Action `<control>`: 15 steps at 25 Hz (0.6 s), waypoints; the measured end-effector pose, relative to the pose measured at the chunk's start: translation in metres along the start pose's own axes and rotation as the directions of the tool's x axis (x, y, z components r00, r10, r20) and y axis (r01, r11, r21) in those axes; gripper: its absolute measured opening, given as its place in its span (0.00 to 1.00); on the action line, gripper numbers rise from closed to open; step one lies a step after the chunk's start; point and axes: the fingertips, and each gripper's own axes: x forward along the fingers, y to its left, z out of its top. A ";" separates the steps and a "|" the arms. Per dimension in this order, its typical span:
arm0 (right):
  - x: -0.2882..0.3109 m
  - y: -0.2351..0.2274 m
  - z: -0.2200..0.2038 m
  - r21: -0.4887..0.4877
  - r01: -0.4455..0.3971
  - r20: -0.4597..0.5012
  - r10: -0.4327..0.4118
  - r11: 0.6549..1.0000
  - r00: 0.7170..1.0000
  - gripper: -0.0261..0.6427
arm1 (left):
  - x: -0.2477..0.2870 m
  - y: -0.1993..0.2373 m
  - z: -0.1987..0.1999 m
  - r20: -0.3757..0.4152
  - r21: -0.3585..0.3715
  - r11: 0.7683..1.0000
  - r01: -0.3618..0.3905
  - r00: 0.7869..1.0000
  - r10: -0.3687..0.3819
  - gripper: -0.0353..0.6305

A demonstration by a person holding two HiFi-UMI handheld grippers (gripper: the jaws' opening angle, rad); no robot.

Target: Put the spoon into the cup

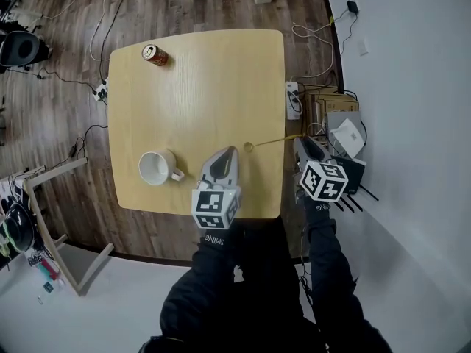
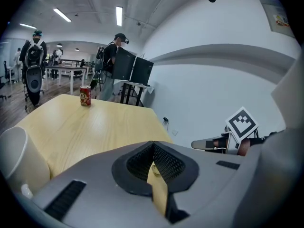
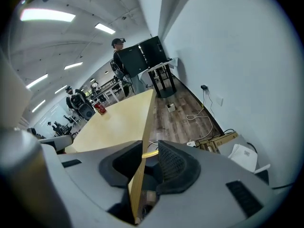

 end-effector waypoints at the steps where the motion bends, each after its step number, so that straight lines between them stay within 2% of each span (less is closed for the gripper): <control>1: 0.004 -0.003 -0.001 0.030 -0.005 0.000 0.005 1.000 1.000 0.22 | 0.001 0.001 -0.001 -0.002 -0.001 1.000 -0.002 1.000 0.002 0.10; 7: 0.020 -0.015 -0.004 0.148 -0.047 -0.001 0.048 0.988 0.999 0.28 | 0.004 0.002 -0.007 -0.013 -0.011 1.000 -0.017 1.000 0.017 0.10; 15: 0.036 -0.014 -0.017 0.316 -0.142 0.003 0.148 0.938 0.989 0.31 | 0.008 -0.001 -0.013 -0.018 -0.033 0.999 -0.020 1.000 0.020 0.10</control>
